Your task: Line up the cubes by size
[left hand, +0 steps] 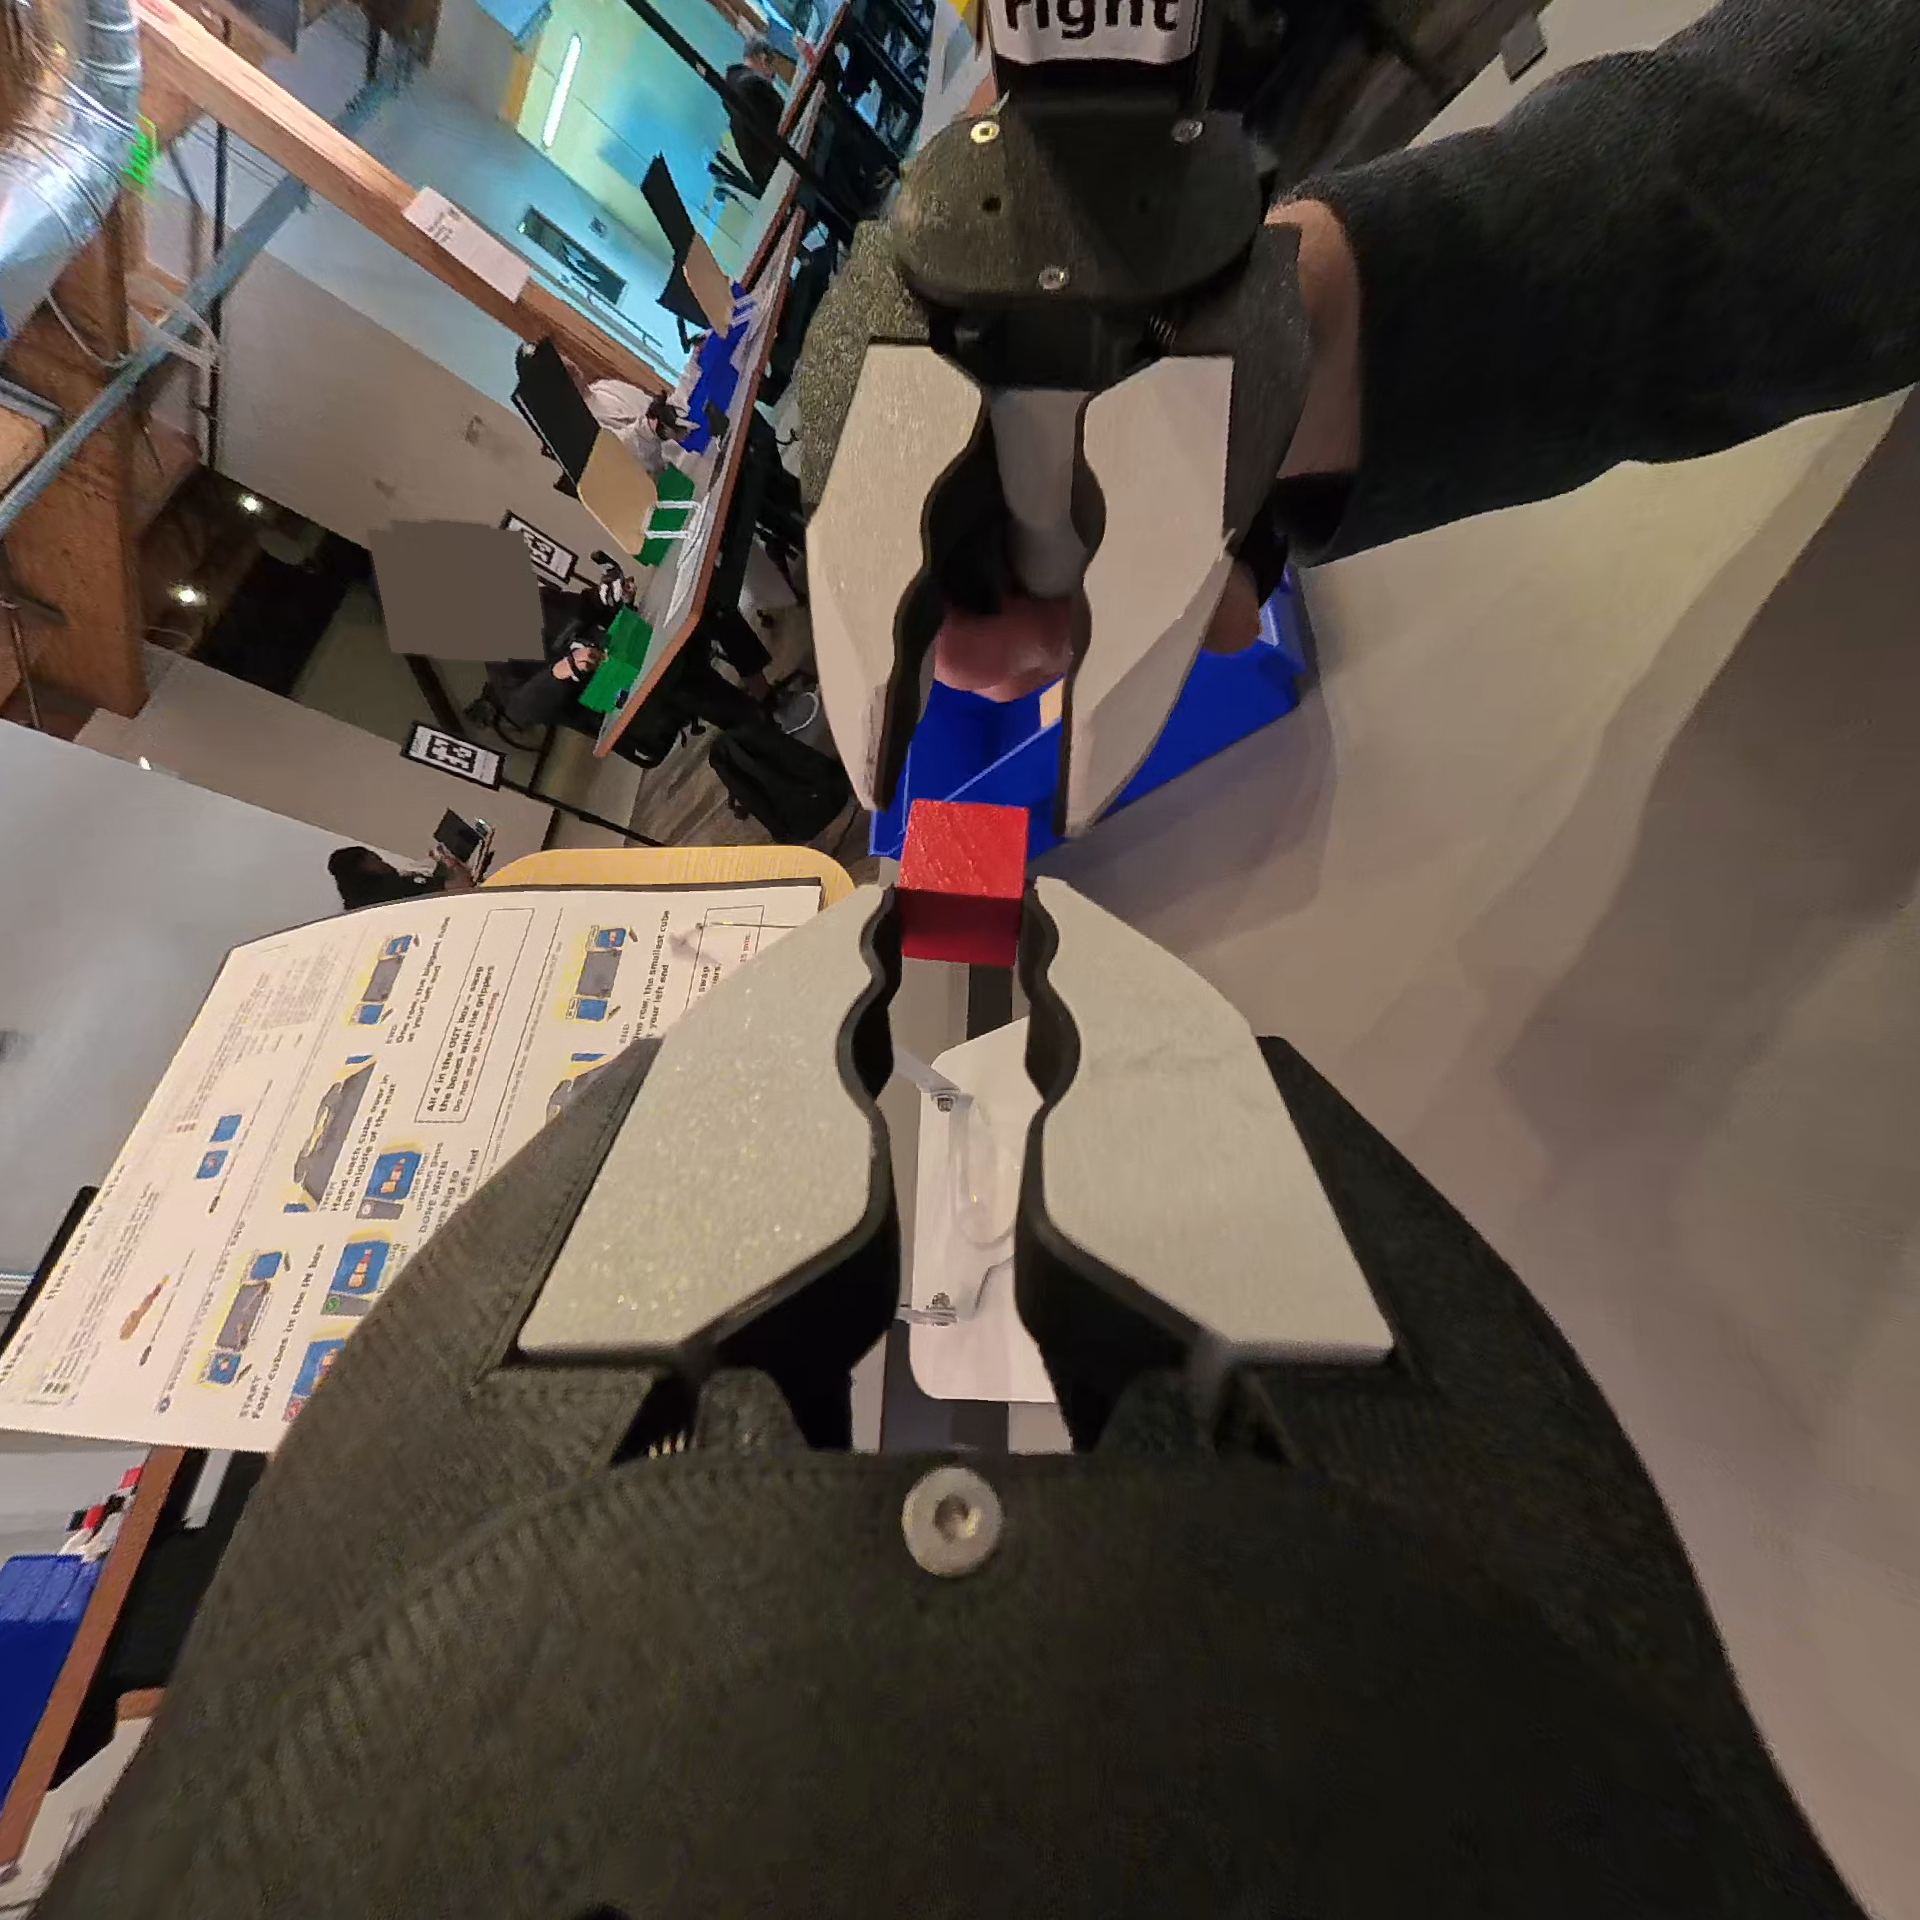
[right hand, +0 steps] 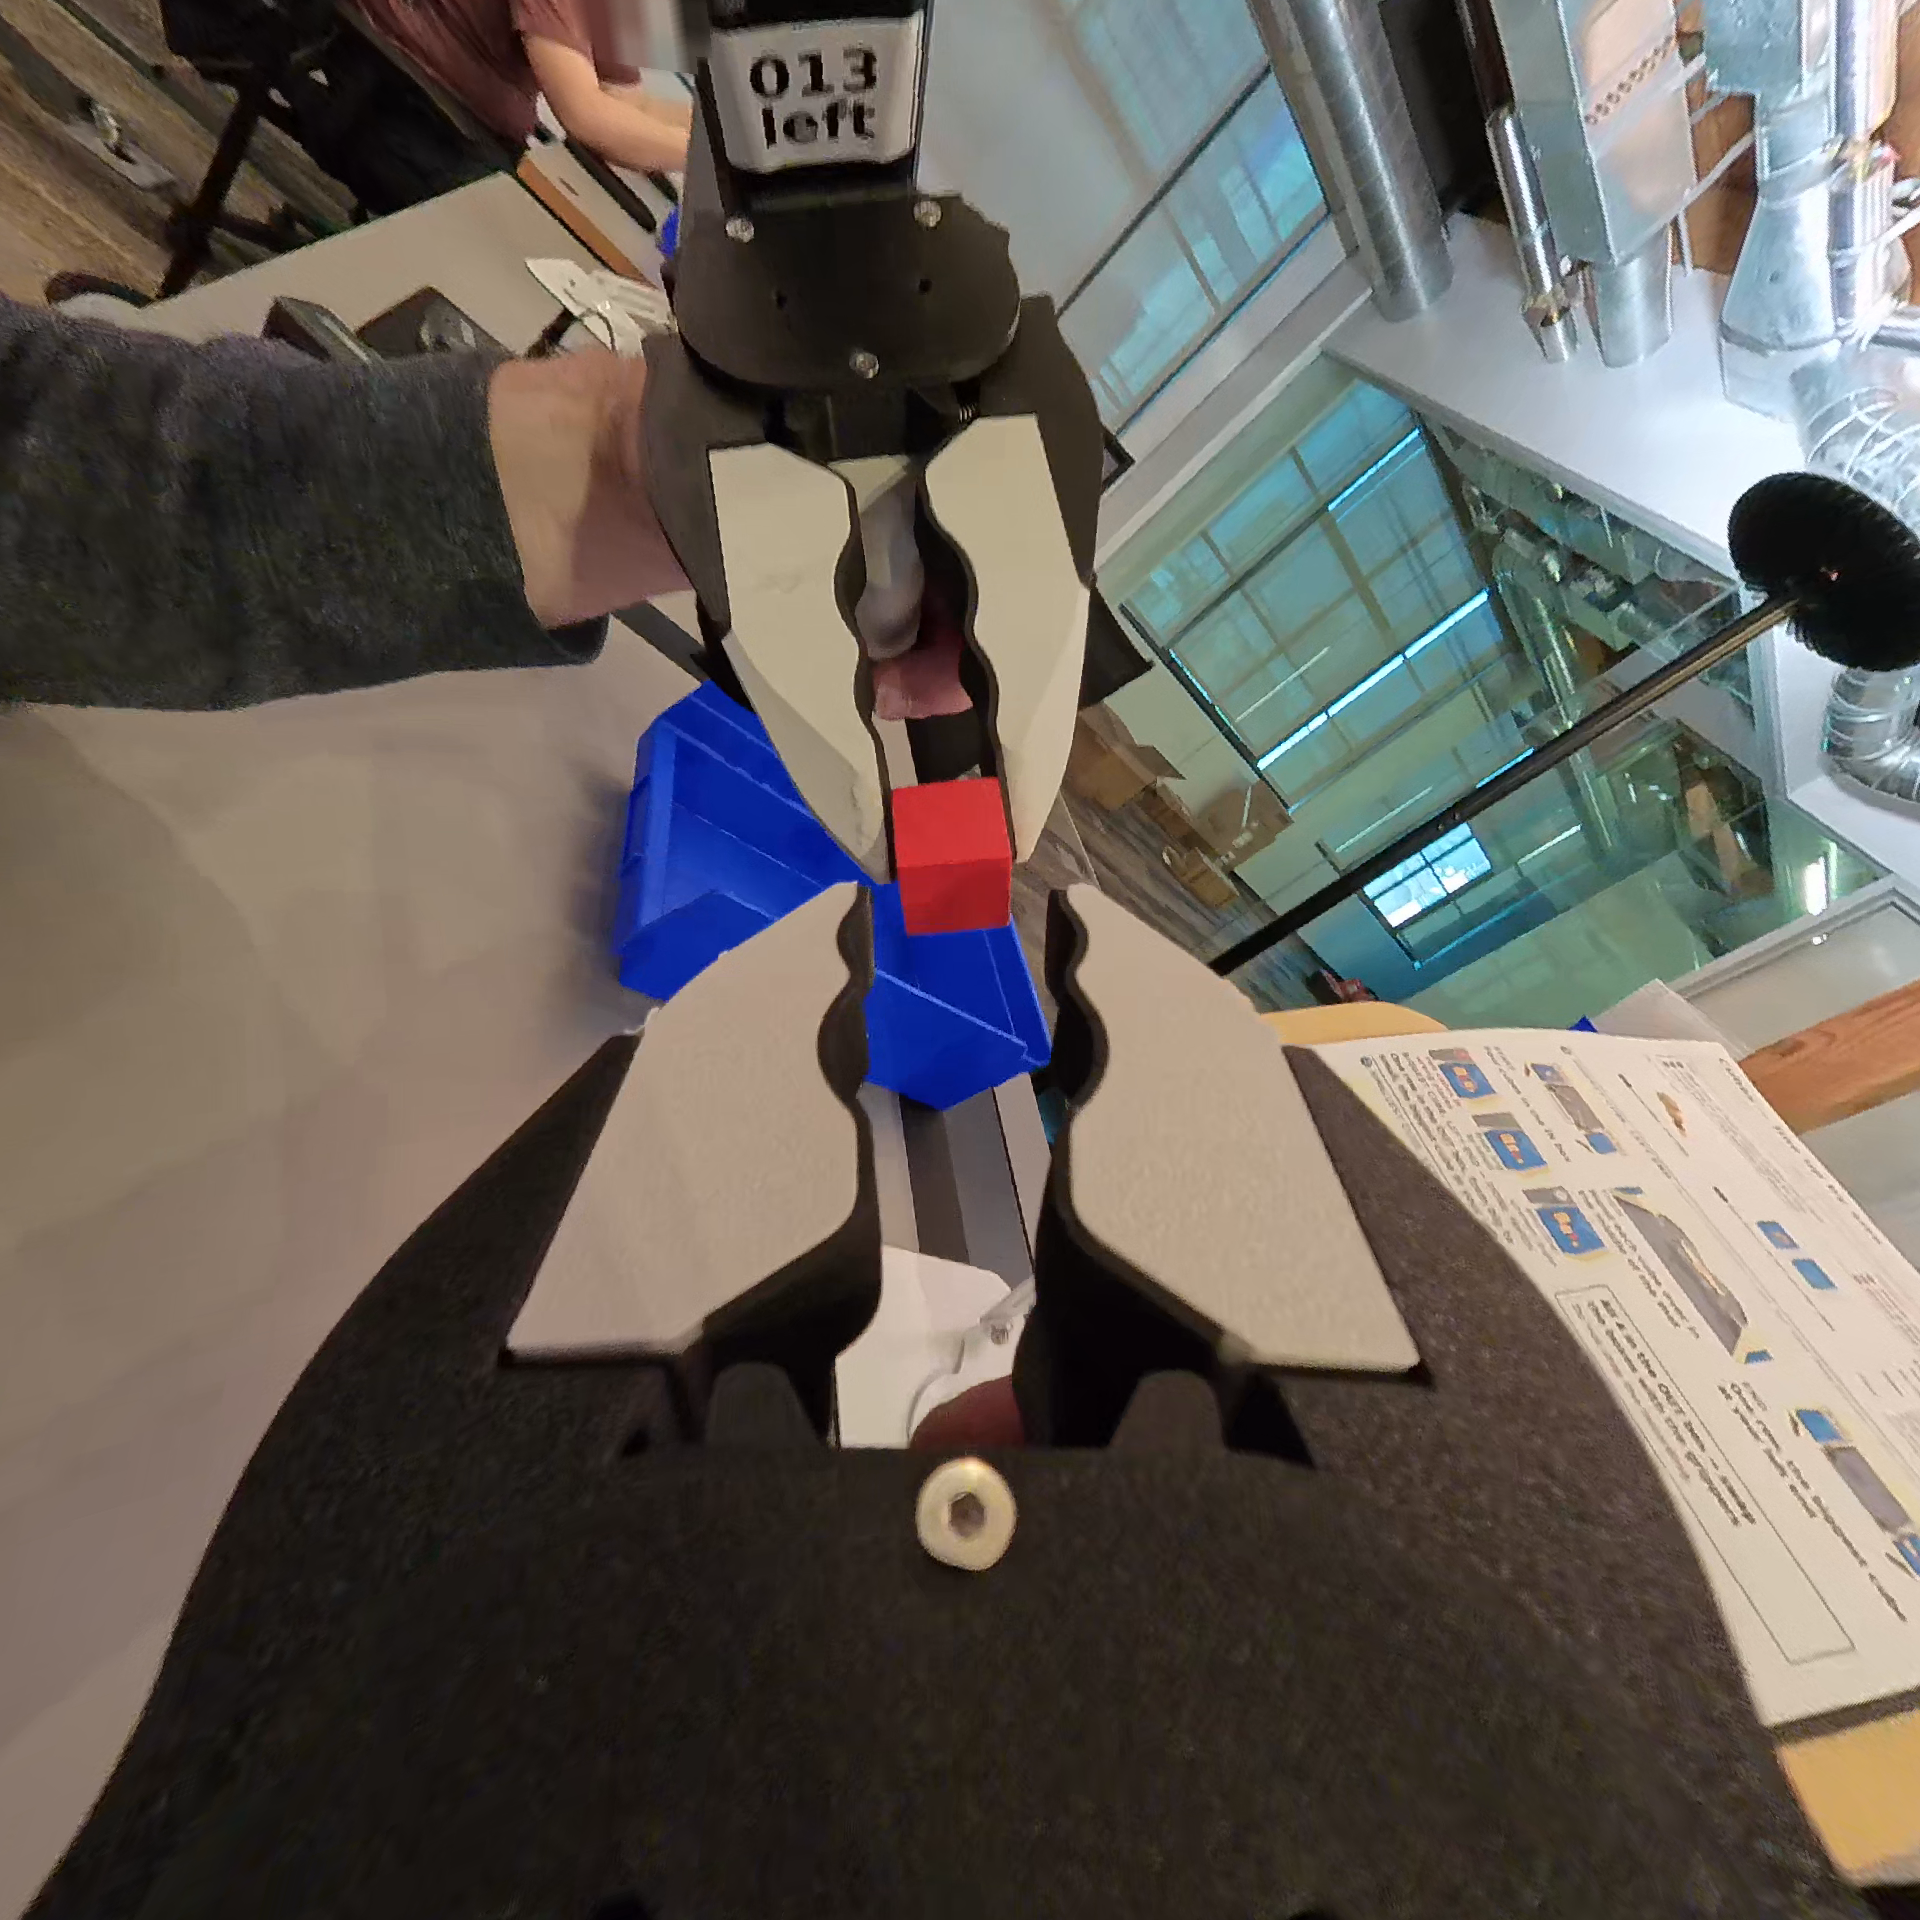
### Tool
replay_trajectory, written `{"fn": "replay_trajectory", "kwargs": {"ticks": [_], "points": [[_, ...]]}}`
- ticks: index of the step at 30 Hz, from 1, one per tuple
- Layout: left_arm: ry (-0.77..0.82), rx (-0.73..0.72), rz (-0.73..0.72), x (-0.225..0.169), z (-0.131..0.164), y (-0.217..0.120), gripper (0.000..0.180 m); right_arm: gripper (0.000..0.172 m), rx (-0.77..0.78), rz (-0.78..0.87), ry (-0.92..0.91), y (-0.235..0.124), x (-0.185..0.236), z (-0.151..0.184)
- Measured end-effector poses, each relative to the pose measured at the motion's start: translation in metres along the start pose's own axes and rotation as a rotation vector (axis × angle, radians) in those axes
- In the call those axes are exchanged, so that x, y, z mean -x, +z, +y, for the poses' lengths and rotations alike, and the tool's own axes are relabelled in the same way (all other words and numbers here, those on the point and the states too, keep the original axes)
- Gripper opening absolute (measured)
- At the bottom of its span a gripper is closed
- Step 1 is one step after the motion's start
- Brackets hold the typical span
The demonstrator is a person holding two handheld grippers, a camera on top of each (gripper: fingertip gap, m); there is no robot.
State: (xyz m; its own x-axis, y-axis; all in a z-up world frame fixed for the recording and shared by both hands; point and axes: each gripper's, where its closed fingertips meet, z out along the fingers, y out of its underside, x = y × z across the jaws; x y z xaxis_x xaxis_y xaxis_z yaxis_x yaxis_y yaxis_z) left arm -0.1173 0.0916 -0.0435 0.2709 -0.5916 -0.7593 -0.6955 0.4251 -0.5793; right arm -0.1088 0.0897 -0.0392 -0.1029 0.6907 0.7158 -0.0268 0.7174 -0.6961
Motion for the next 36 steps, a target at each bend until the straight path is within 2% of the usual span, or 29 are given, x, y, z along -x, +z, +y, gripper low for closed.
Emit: {"fn": "replay_trajectory", "kwargs": {"ticks": [9, 22, 36], "points": [[-0.008, -0.060, 0.018, -0.0050, -0.0093, -0.0018, 0.021, 0.027, -0.017, -0.015, -0.021, 0.0045, 0.0064, -0.0036], [-0.002, -0.052, 0.034, -0.0085, -0.0091, -0.0021, 0.021, 0.020, -0.024, -0.022, -0.037, 0.0053, 0.0090, -0.0051], [0.002, -0.058, 0.032, -0.0080, -0.0089, -0.0043, 0.021, 0.020, -0.023, -0.013, -0.052, 0.0076, 0.0089, -0.0068]]}}
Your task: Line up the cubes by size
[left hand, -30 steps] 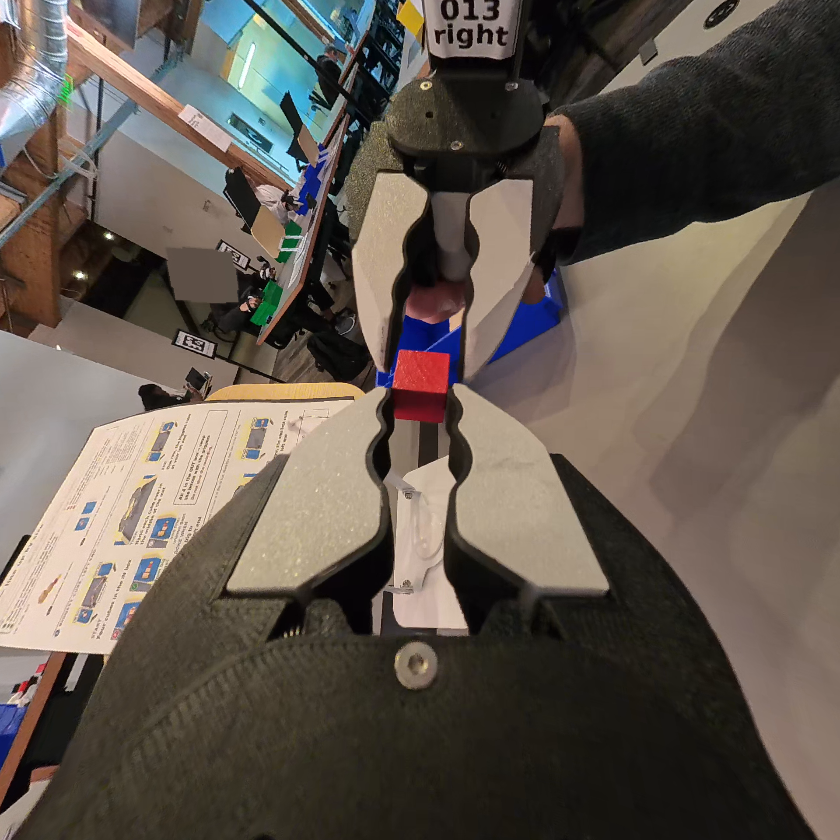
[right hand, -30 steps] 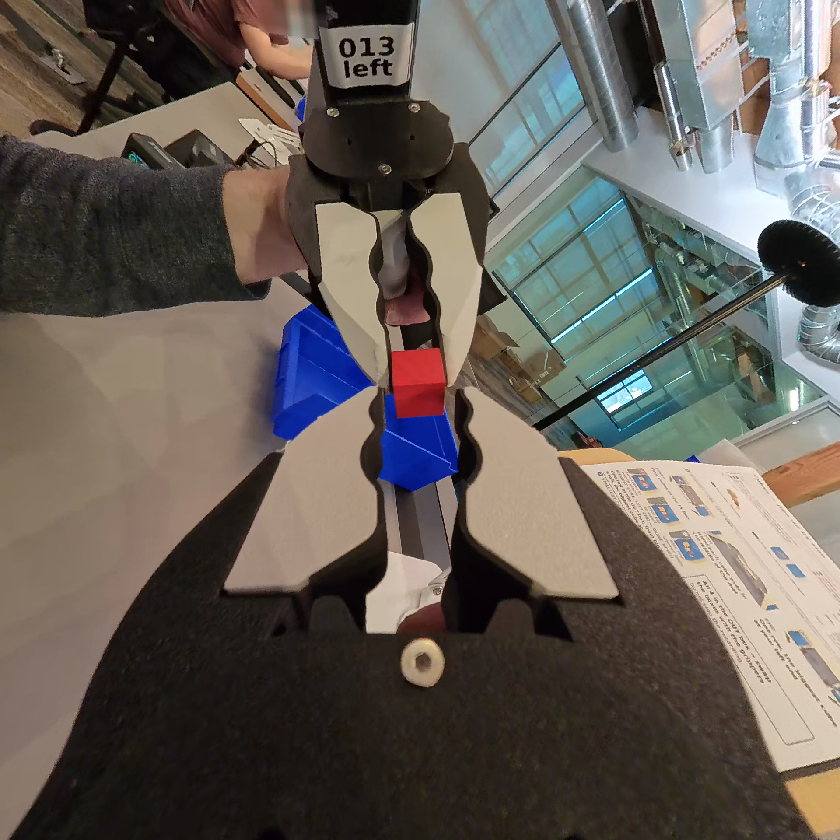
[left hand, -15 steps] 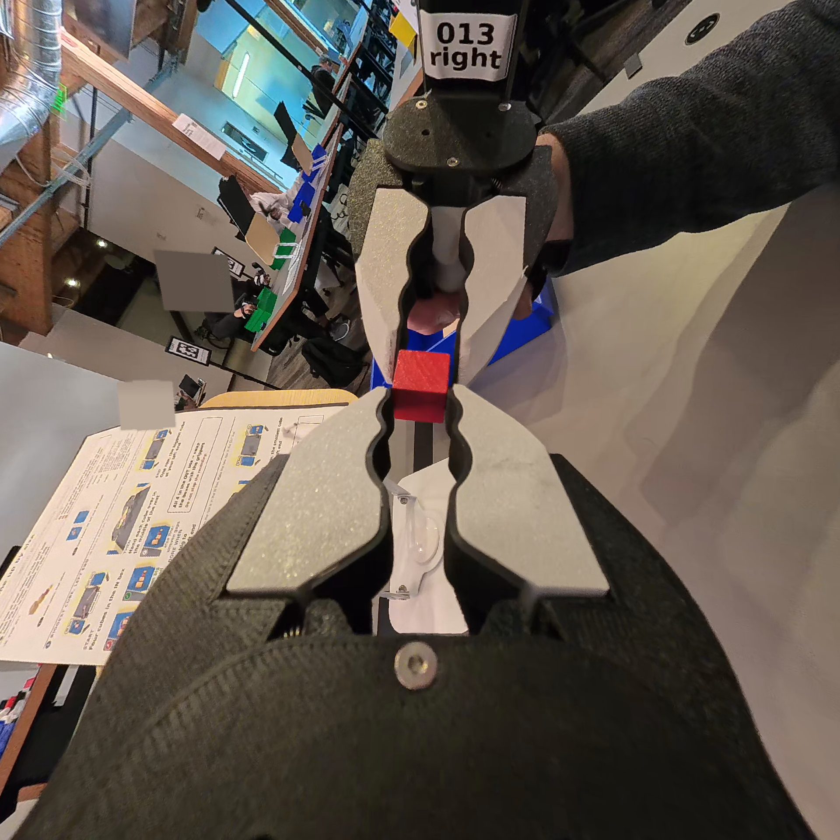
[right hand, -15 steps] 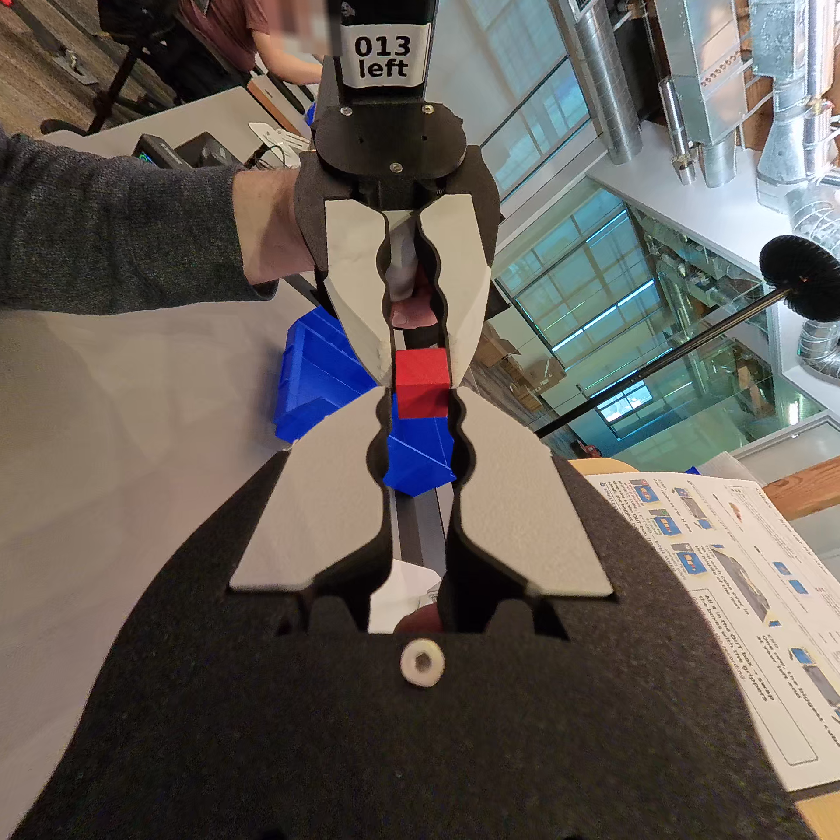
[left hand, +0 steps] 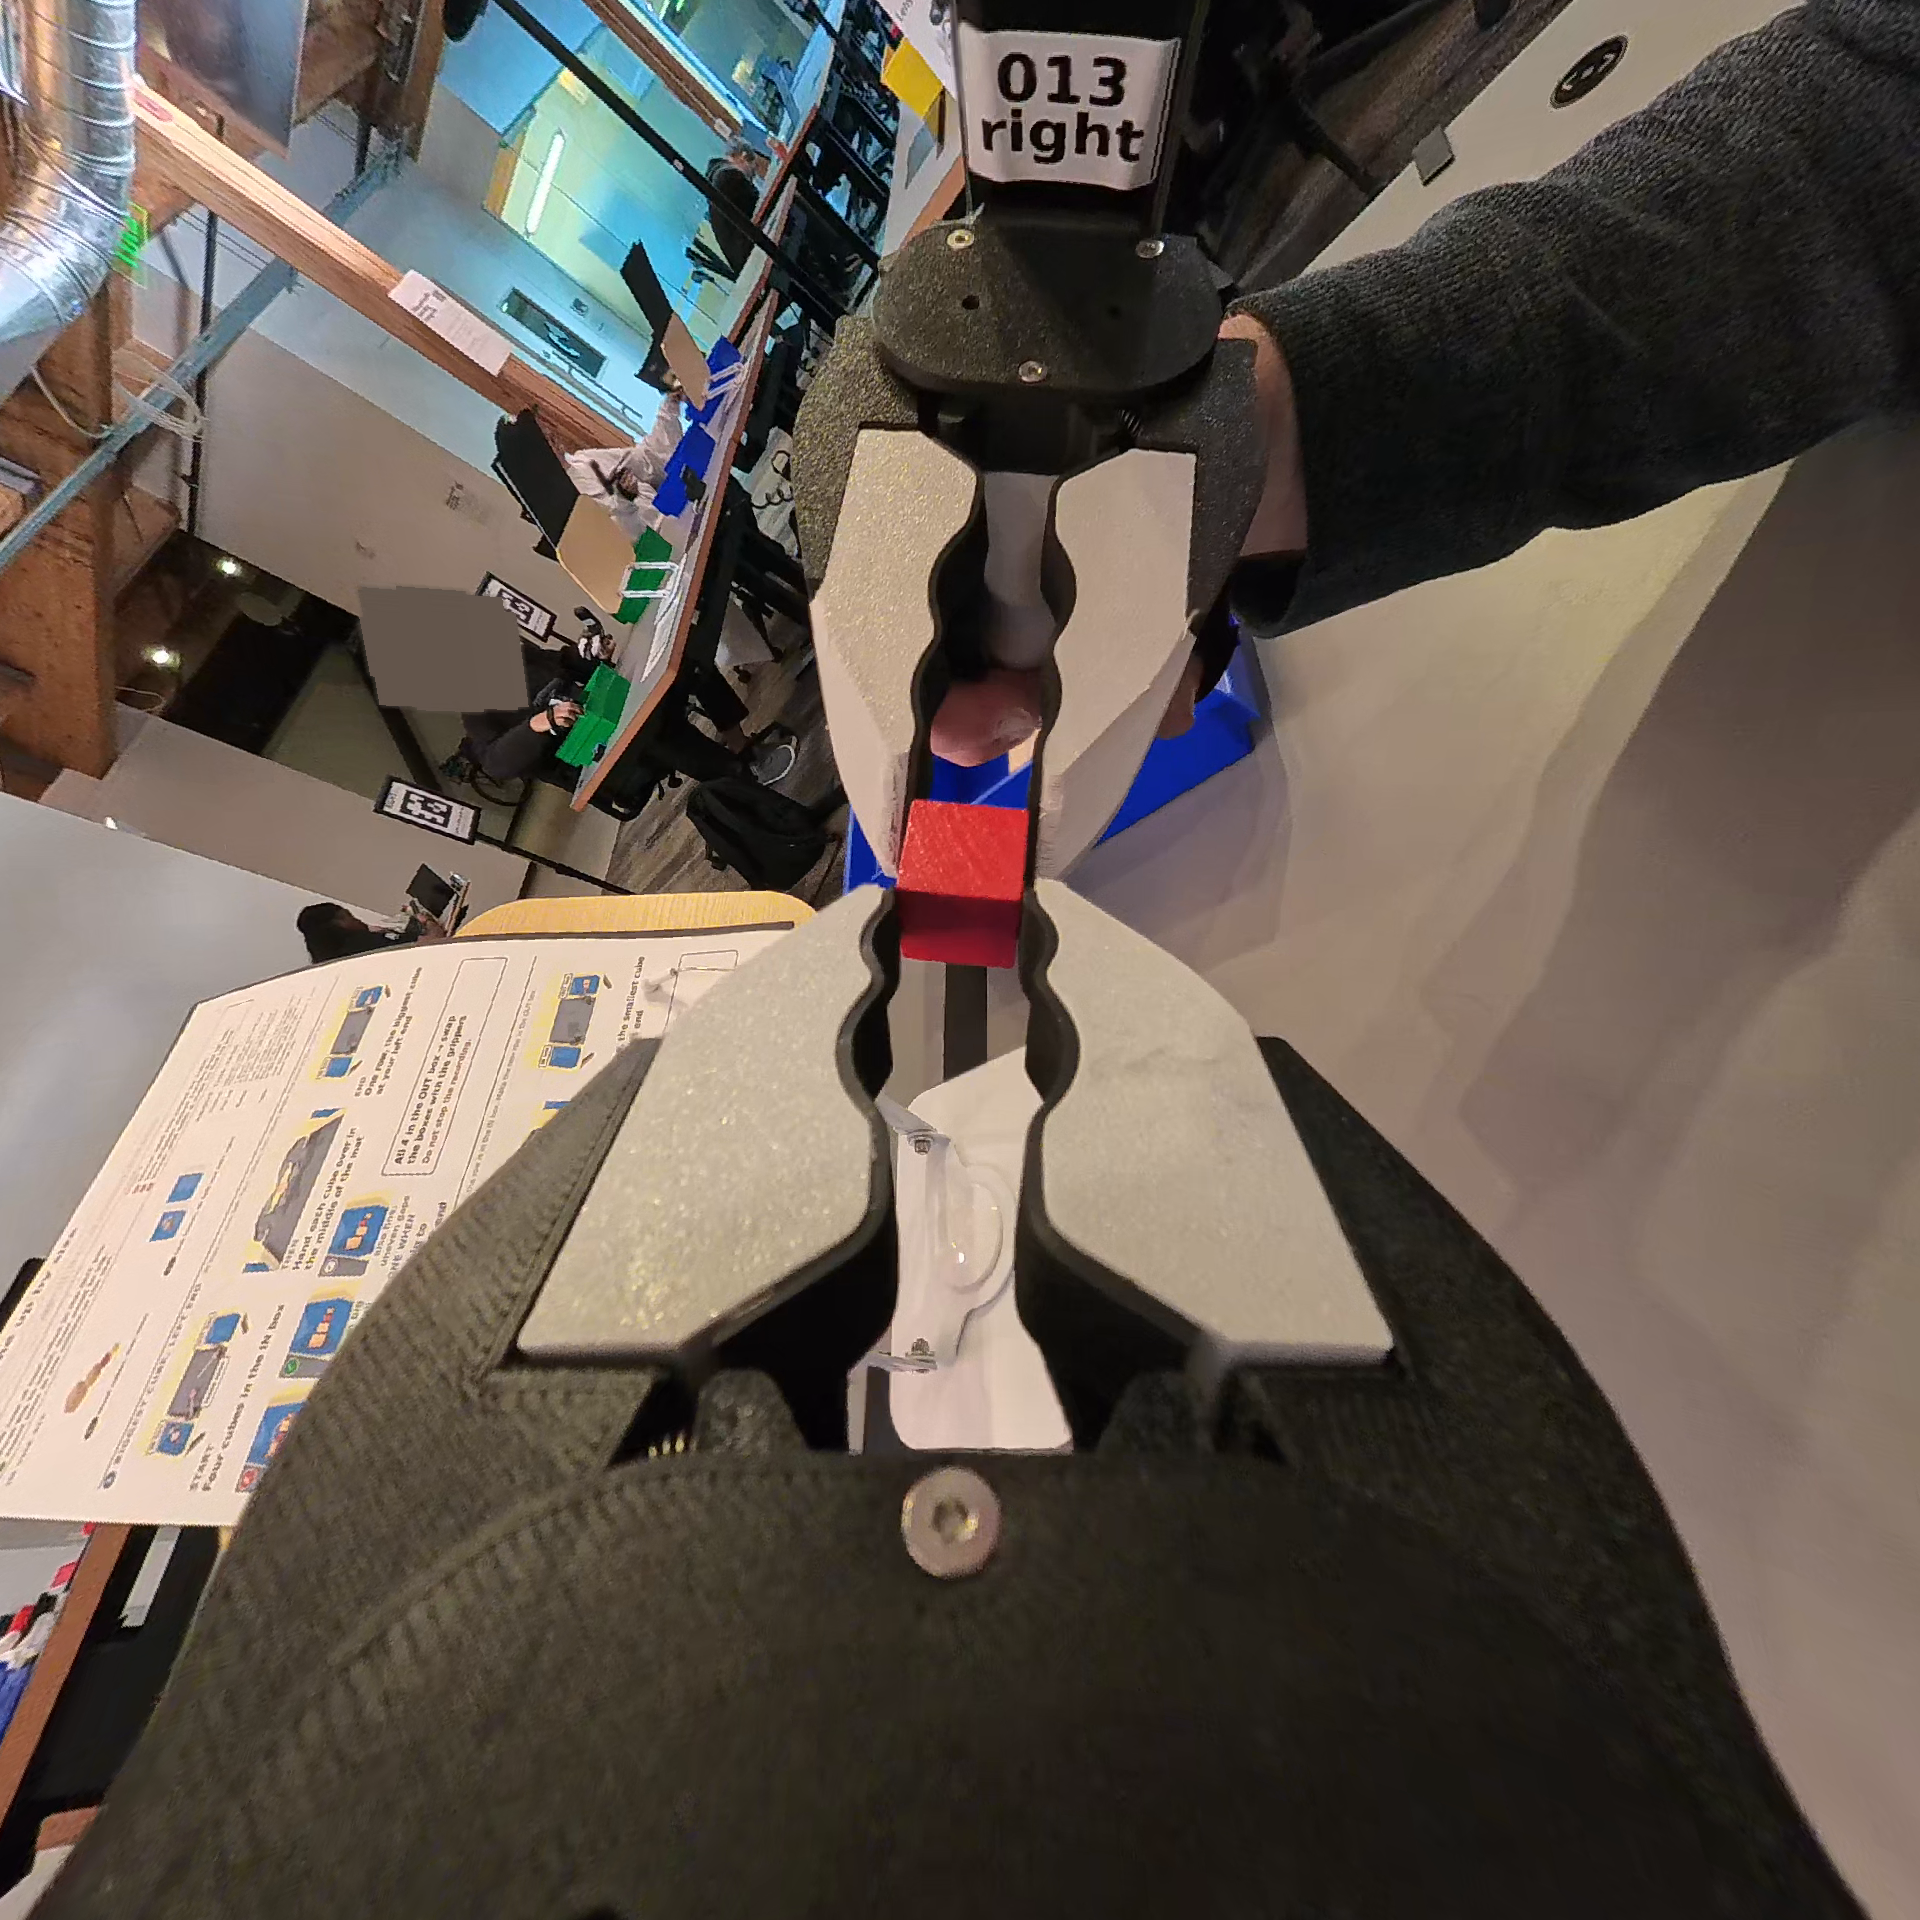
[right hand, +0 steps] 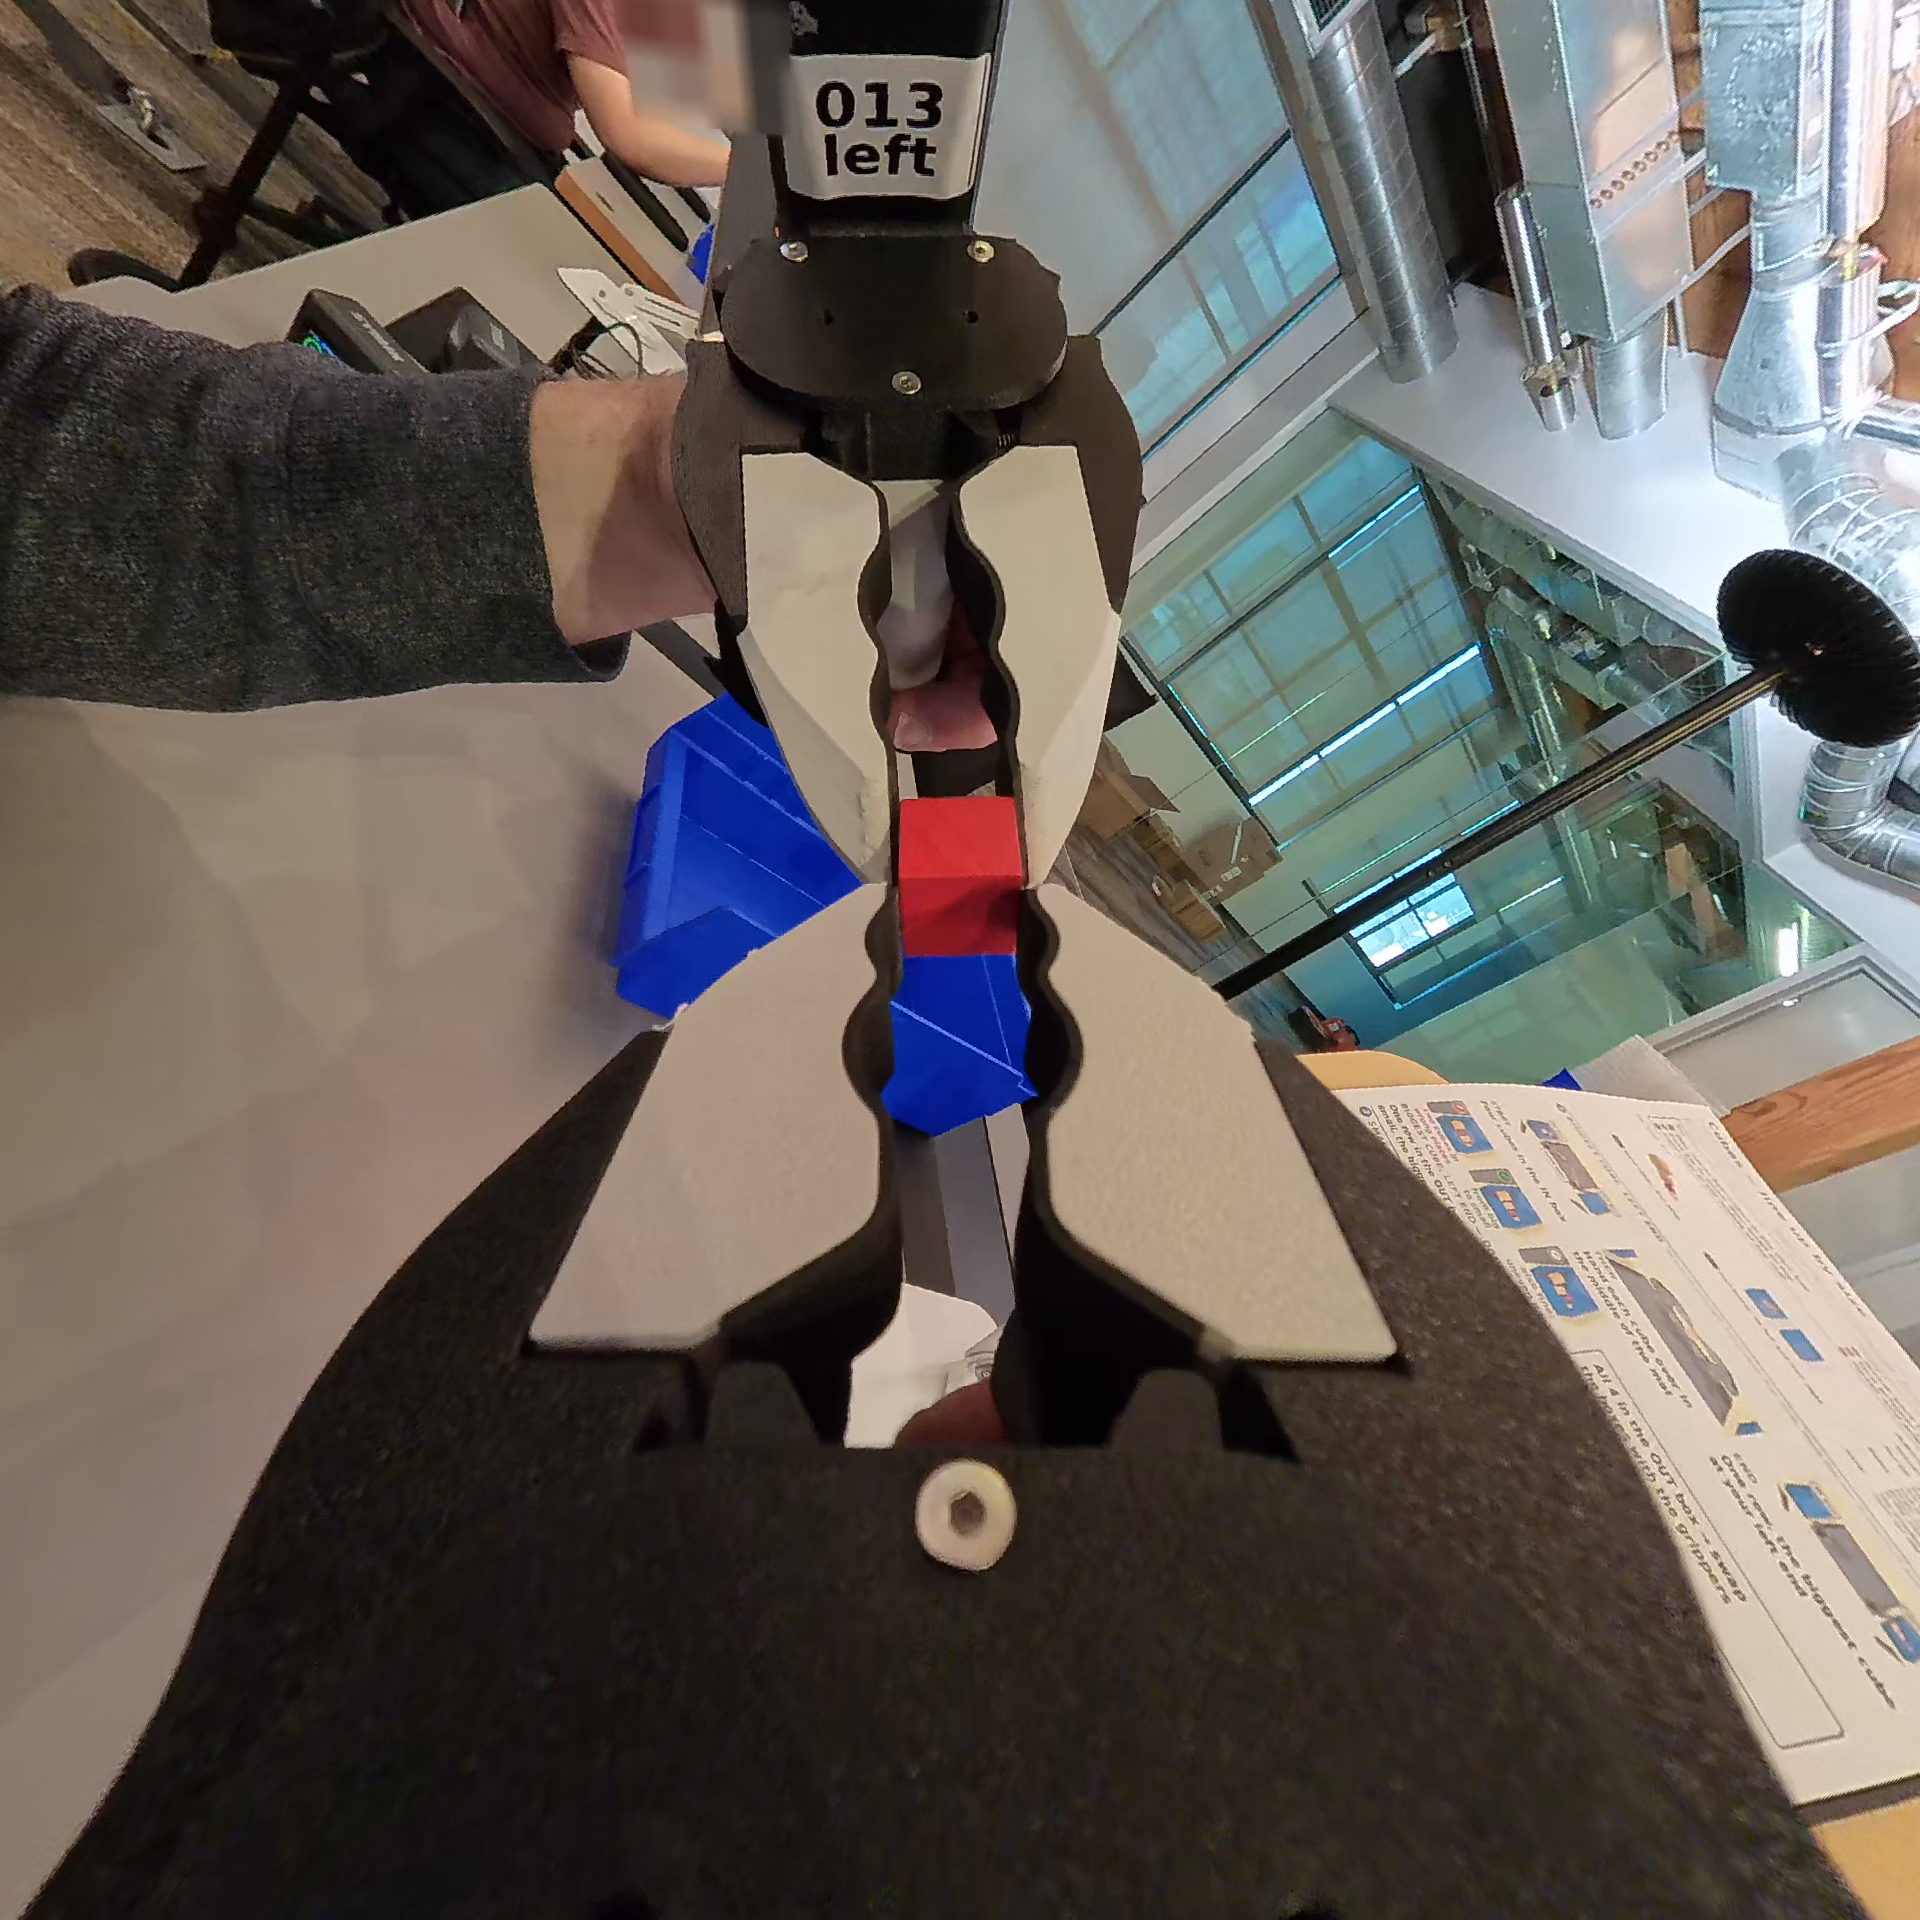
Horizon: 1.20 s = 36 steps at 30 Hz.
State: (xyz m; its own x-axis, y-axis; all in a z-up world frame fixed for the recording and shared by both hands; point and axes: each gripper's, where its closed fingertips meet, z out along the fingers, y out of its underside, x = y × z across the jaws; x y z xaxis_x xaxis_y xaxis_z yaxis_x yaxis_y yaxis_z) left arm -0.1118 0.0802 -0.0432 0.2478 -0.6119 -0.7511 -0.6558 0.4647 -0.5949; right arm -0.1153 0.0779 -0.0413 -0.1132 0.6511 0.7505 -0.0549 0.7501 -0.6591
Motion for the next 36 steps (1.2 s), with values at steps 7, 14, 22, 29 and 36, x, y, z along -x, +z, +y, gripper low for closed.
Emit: {"fn": "replay_trajectory", "kwargs": {"ticks": [7, 14, 22, 29, 36], "points": [[0.001, 0.006, -0.055, 0.009, 0.001, -0.006, 0.027, 0.020, -0.026, 0.015, 0.015, -0.005, -0.005, -0.005], [0.027, 0.040, -0.152, 0.024, 0.003, -0.025, 0.000, 0.020, 0.092, 0.092, -0.035, -0.033, -0.027, 0.004], [0.043, 0.068, -0.226, 0.035, 0.004, -0.058, 0.000, 0.020, 0.594, 0.131, -0.056, -0.154, -0.069, 0.099], [0.028, 0.065, -0.253, 0.042, 0.009, -0.068, 0.000, 0.020, 1.089, -0.087, 0.154, -0.279, -0.064, 0.234], [0.037, 0.074, -0.255, 0.042, 0.009, -0.067, 0.000, 0.020, 1.295, -0.304, 0.250, -0.312, -0.036, 0.305]]}}
